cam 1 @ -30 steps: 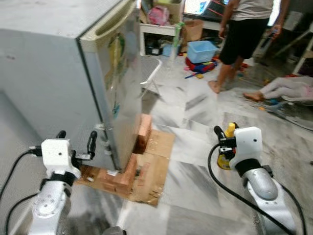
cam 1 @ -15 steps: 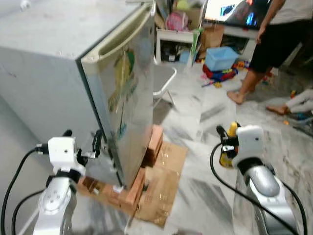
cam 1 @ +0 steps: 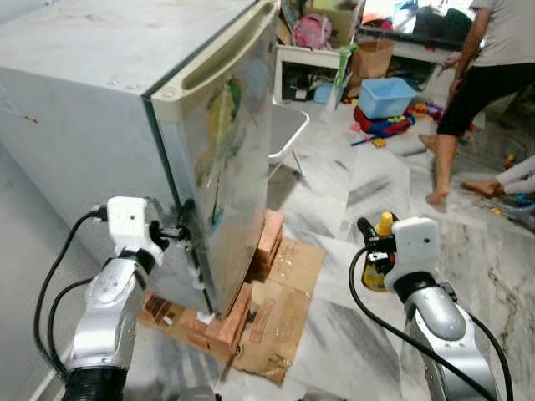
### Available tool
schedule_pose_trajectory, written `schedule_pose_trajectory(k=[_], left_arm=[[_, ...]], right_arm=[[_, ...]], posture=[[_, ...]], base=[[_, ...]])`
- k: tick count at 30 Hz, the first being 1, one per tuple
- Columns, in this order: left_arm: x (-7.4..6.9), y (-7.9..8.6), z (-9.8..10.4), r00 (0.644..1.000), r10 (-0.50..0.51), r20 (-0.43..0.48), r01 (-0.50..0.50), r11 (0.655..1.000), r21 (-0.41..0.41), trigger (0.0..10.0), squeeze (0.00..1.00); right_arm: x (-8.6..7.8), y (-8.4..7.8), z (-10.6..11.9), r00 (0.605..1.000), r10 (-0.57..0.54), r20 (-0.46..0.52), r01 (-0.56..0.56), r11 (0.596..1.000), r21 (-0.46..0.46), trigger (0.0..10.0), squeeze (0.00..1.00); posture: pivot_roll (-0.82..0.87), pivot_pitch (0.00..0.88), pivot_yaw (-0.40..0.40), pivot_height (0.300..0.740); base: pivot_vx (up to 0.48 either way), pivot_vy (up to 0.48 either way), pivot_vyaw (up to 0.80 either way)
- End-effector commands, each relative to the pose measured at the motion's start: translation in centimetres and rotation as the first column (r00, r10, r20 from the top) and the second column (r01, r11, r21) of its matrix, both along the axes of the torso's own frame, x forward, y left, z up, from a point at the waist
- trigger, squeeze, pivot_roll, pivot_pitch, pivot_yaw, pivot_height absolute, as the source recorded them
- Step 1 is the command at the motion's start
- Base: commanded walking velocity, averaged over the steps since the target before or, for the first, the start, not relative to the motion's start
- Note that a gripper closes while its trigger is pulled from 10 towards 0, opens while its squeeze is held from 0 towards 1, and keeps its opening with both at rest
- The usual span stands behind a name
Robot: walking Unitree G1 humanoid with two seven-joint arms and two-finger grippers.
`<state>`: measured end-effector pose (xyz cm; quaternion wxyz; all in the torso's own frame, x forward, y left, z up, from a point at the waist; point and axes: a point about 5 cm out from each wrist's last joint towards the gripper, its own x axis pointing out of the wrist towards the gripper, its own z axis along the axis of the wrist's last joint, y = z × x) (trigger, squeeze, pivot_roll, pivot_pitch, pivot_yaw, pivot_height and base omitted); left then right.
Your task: Restocking fridge
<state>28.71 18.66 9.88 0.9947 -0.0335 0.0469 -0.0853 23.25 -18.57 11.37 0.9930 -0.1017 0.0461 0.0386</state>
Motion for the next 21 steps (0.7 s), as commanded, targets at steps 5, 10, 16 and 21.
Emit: schedule_pose_trajectory(k=[5, 10, 16, 21], left_arm=[[1.8, -1.4, -0.9, 0.998, -0.038, -0.055, 0.04, 0.999, 0.03, 10.0, 0.0], [2.9, -3.8, -1.2, 0.99, -0.125, -0.064, 0.125, 0.992, -0.002, 10.0, 0.0], [3.1, -9.4, -1.1, 0.908, -0.414, -0.06, 0.412, 0.91, -0.033, 10.0, 0.0], [2.3, -14.5, -0.6, 0.769, -0.637, -0.051, 0.635, 0.771, -0.053, 10.0, 0.0]], right_arm=[[-0.1, -0.2, 1.0, 0.999, -0.012, 0.041, 0.013, 1.0, -0.009, 10.0, 0.0], [-0.1, -0.2, 1.0, 0.999, -0.013, 0.038, 0.014, 1.0, -0.01, 10.0, 0.0], [-0.1, -0.2, 0.8, 0.999, -0.011, 0.031, 0.012, 1.0, -0.009, 10.0, 0.0], [-0.1, 0.0, 0.7, 1.0, -0.01, 0.029, 0.01, 1.0, -0.008, 10.0, 0.0]], posture=[[-0.07, 0.009, 0.014, 0.74], [-0.07, 0.008, 0.013, 0.74], [-0.07, 0.004, 0.011, 0.74], [-0.08, 0.0, 0.014, 0.74]], base=[[0.0, 0.0, 0.0], [0.0, 0.0, 0.0], [0.0, 0.0, 0.0], [0.0, 0.0, 0.0]])
